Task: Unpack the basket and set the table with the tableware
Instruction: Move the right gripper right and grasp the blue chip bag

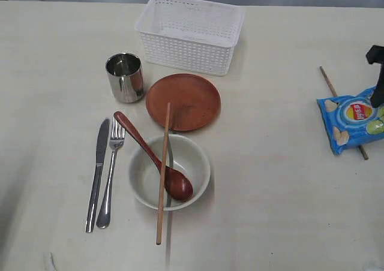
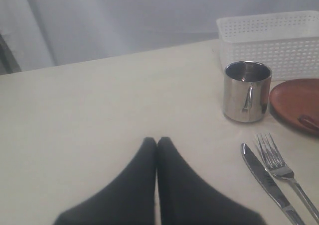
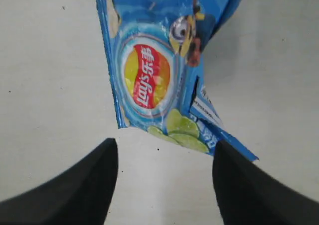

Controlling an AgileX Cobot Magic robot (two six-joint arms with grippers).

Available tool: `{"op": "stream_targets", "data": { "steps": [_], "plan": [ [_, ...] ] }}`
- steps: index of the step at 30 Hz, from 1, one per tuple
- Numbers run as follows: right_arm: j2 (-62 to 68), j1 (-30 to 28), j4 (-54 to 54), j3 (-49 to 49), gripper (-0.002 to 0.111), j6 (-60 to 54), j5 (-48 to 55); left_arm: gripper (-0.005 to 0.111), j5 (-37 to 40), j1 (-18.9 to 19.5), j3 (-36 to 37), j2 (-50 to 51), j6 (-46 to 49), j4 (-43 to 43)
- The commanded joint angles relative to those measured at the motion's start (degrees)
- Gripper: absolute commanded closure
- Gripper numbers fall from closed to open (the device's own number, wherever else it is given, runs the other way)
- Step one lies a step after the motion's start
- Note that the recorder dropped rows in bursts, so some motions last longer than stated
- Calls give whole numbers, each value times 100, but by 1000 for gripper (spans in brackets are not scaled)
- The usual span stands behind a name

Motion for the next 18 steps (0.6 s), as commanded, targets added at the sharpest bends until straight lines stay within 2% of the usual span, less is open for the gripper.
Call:
{"op": "stream_targets", "data": {
  "steps": [1, 6, 18],
  "plan": [
    [-68, -40, -43, 481, 54, 47, -606, 107, -42, 14, 13, -19, -2, -49],
    [-68, -40, -490, 554, 54, 481, -1090, 107, -42, 14, 13, -19, -2, -49],
    [94, -40, -330, 565, 54, 360, -1436, 107, -42, 14, 13, -19, -2, -49]
  ]
}}
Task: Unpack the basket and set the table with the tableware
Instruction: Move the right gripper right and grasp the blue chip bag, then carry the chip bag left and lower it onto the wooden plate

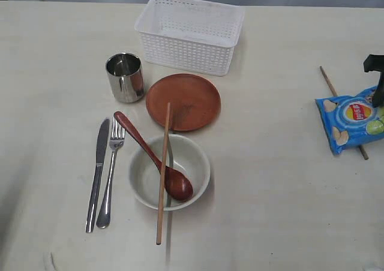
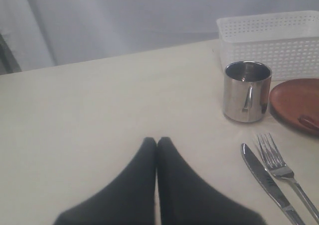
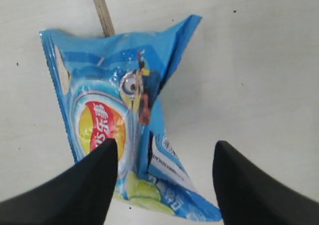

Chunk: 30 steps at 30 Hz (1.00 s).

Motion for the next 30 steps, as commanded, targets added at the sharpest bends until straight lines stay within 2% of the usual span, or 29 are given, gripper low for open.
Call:
{"op": "stream_targets", "data": {
  "steps": [1, 6, 7, 10, 11, 12, 16, 18, 21, 23, 25, 28, 30],
  "plan": [
    [172, -40, 111, 31, 54, -56, -12, 107, -42, 14, 13, -19, -2, -49],
    [366, -30, 269, 31, 54, -141, 11, 107, -42, 14, 13, -19, -2, -49],
    [377, -30, 269, 31, 58, -141, 11, 107, -42, 14, 13, -19, -2, -49],
    [389, -30, 269, 31, 81, -141, 31, 107, -42, 14, 13, -19, -2, -49],
    [389, -30, 269, 31, 99, -141, 102, 107, -42, 14, 13, -19, -2, -49],
    [389, -30, 269, 31, 108, -172, 160, 107, -42, 14, 13, -19, -2, -49],
    [253, -30, 776, 31, 109, -465, 373, 107, -42, 14, 13, -19, -2, -49],
    [9, -30, 1566, 31, 109, -867, 395, 107, -42, 14, 13, -19, -2, -49],
    [-452, 74, 3340, 41, 109, -1788, 761, 107, -42, 14, 13, -19, -2, -49],
    [-600, 493, 3646, 41, 109, -1818, 719, 107, -42, 14, 13, -19, -2, -49],
    [-624, 1105, 3693, 41, 109, -1681, 261, 107, -42, 14, 13, -19, -2, -49],
    [-624, 2251, 3688, 41, 109, -1376, -1144, 107, -42, 14, 13, -19, -2, -49],
    [-624, 2715, 3688, 41, 109, -1243, -1763, 107, -42, 14, 13, -19, -2, -49]
  ]
}}
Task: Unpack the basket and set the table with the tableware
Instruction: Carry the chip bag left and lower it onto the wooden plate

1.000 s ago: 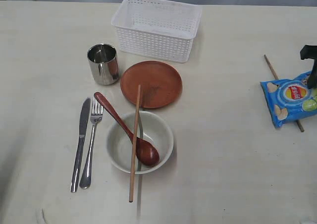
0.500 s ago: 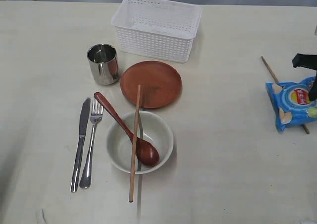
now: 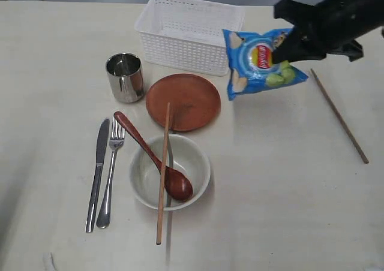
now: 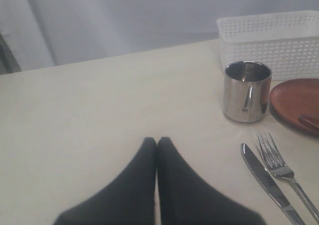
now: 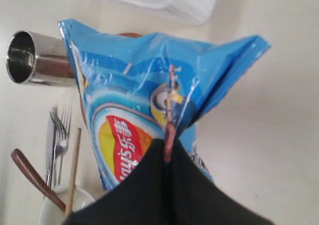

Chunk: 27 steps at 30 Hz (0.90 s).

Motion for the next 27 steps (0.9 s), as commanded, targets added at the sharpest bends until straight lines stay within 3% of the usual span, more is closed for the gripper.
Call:
{"op": "stream_targets", "data": {
  "steps": [1, 9, 19, 27],
  "plan": [
    [-7, 920, 83, 4, 109, 304, -1334, 107, -42, 14, 13, -19, -2, -49],
    [386, 1892, 72, -8, 109, 670, -2218, 107, -42, 14, 13, -19, -2, -49],
    [727, 2066, -125, -8, 109, 653, -3107, 107, -42, 14, 13, -19, -2, -49],
    [1041, 2069, -79, -8, 109, 653, -3027, 107, -42, 14, 13, -19, -2, -49]
  ]
}}
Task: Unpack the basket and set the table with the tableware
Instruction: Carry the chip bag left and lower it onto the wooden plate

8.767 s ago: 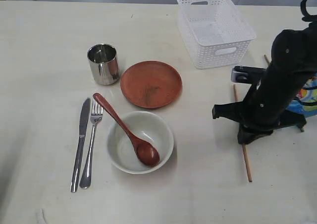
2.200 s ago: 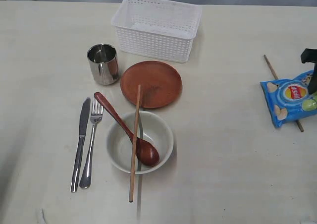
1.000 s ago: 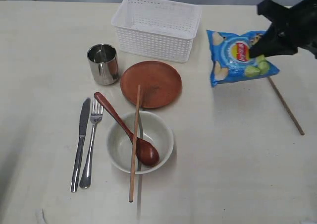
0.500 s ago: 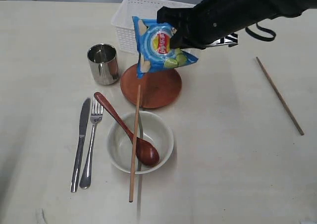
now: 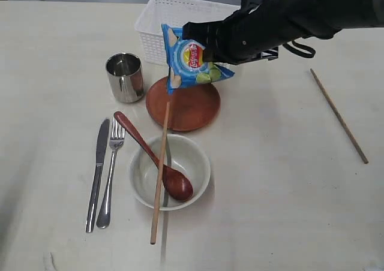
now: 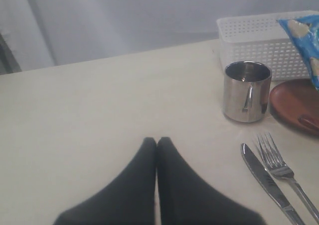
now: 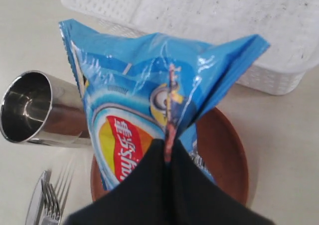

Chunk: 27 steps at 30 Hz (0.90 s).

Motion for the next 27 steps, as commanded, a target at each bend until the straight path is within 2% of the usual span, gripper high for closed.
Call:
{"op": "stream_targets", "data": {
  "steps": [1, 13, 19, 27],
  "plan": [
    [188, 7, -7, -8, 109, 3, 79, 107, -42, 14, 13, -19, -2, -49],
    [308, 63, 235, -8, 109, -40, 362, 107, -42, 14, 13, -19, -2, -49],
    [465, 358, 286, -8, 109, 3, 59, 107, -42, 14, 13, -19, -2, -49],
    [585, 408, 308, -8, 109, 280, 54, 107, -42, 14, 13, -19, -2, -49]
  ]
}}
